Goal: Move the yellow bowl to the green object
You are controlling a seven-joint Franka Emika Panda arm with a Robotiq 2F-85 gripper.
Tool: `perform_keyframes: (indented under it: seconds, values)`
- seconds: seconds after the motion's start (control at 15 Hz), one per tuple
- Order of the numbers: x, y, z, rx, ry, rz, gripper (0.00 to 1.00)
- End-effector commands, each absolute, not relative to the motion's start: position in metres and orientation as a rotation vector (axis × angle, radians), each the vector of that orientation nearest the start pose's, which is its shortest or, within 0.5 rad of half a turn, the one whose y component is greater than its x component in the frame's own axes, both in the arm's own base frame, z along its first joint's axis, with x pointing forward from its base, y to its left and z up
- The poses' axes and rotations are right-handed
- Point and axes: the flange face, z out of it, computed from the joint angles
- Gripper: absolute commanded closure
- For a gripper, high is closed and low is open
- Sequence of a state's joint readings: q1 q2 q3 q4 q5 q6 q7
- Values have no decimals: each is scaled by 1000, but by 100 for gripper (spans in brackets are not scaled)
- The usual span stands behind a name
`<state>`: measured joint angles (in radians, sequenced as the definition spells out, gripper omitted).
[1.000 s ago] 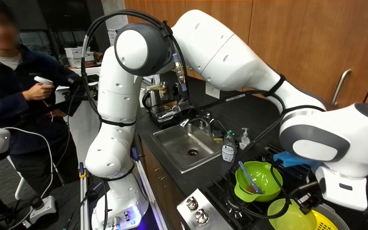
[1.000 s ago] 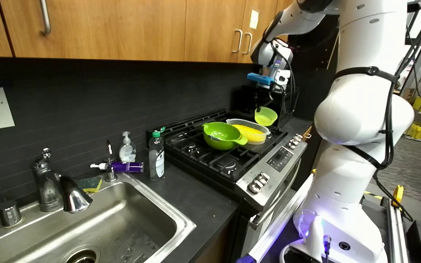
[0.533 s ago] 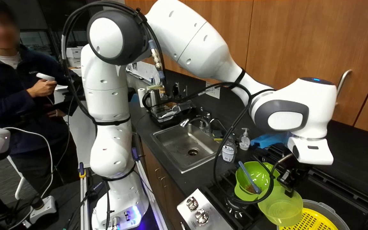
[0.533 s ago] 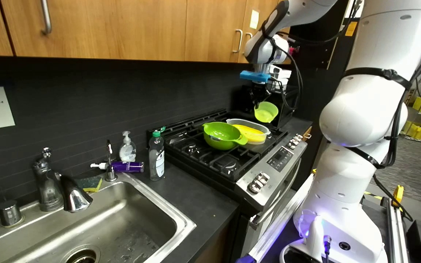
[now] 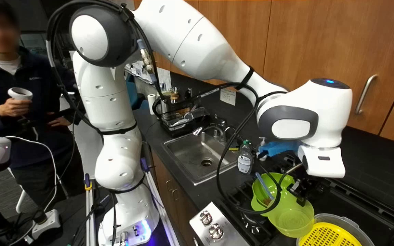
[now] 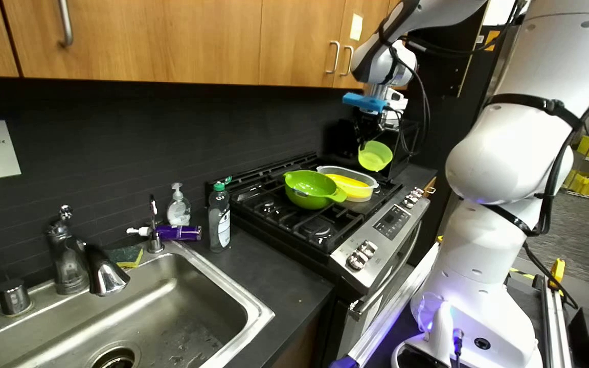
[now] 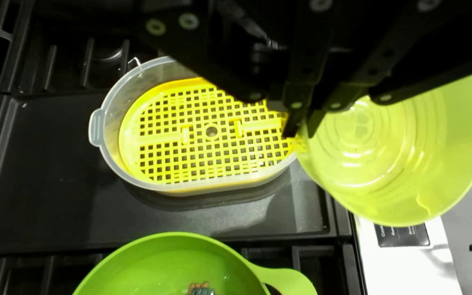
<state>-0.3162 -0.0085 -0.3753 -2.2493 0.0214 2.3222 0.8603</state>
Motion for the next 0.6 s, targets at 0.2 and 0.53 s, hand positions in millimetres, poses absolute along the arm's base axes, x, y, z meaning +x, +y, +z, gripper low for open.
perform_keyframes:
  seconds: [0.2, 0.53]
  values:
    - [341, -444, 363, -1762, 2210, 86, 99]
    - [349, -466, 366, -1624, 2226, 154, 99]
